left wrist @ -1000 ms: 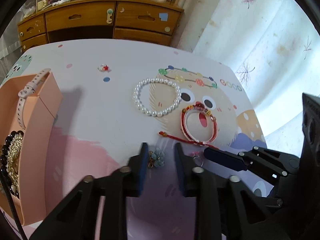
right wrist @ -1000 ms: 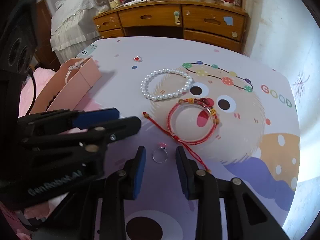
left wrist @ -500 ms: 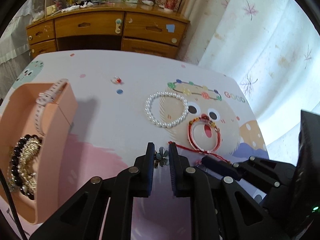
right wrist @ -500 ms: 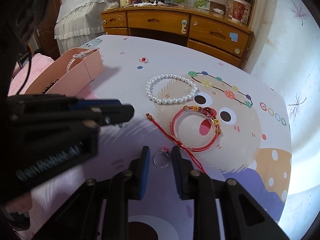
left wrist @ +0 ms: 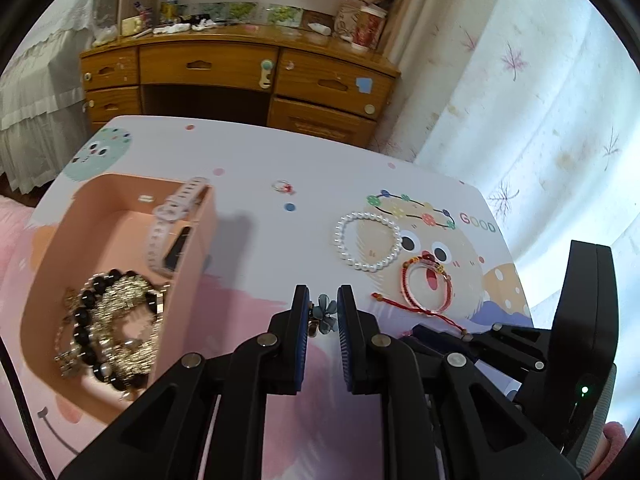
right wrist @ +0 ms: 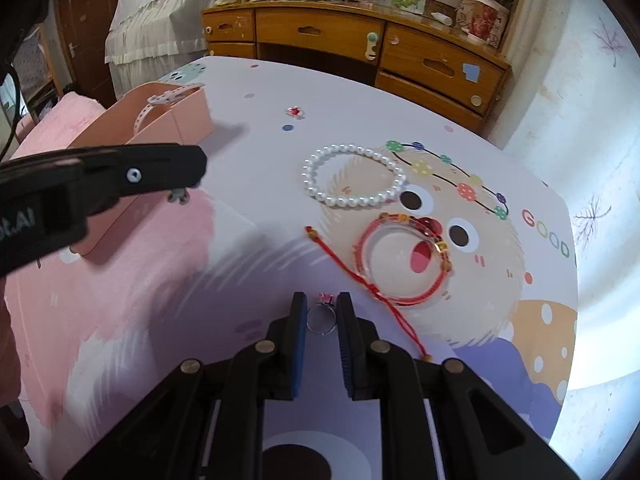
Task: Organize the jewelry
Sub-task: 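Carry the ring into the tray with the right tool while the left tool carries the flower brooch there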
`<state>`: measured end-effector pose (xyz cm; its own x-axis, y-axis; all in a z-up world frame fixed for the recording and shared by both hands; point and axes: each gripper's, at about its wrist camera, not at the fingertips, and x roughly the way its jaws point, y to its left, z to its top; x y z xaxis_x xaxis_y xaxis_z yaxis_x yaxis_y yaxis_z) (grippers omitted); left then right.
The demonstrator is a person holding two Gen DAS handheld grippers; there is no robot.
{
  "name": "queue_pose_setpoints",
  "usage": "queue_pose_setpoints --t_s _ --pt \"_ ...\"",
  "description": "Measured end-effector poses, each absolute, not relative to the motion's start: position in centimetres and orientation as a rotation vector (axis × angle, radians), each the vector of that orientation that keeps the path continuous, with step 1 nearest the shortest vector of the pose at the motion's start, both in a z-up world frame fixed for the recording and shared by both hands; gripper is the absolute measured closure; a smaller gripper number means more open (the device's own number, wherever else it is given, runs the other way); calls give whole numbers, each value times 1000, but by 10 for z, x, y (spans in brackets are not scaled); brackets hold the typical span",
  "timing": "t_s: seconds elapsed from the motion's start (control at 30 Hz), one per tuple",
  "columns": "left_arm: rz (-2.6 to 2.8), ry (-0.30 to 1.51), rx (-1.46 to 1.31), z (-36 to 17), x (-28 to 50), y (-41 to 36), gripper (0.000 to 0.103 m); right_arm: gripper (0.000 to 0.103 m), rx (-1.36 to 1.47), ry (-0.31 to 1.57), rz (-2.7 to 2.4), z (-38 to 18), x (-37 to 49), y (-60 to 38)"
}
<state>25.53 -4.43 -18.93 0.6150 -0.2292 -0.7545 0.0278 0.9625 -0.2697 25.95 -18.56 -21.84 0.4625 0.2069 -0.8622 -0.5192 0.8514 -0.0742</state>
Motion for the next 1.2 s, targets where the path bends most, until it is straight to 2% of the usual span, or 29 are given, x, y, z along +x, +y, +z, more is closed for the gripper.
queue_pose_setpoints --t_s 0.4,1.07,1.13,1.2 --pt "-60 836 -315 -167 228 26 91 97 -391 978 544 -204 240 -133" --pt "-44 824 -306 -147 220 130 91 97 -220 906 689 -135 225 -31" --pt "-55 836 -307 -146 222 136 91 96 -188 902 700 -131 225 -26" --pt "-71 853 -313 -146 226 139 89 88 -146 944 732 -133 228 -20"
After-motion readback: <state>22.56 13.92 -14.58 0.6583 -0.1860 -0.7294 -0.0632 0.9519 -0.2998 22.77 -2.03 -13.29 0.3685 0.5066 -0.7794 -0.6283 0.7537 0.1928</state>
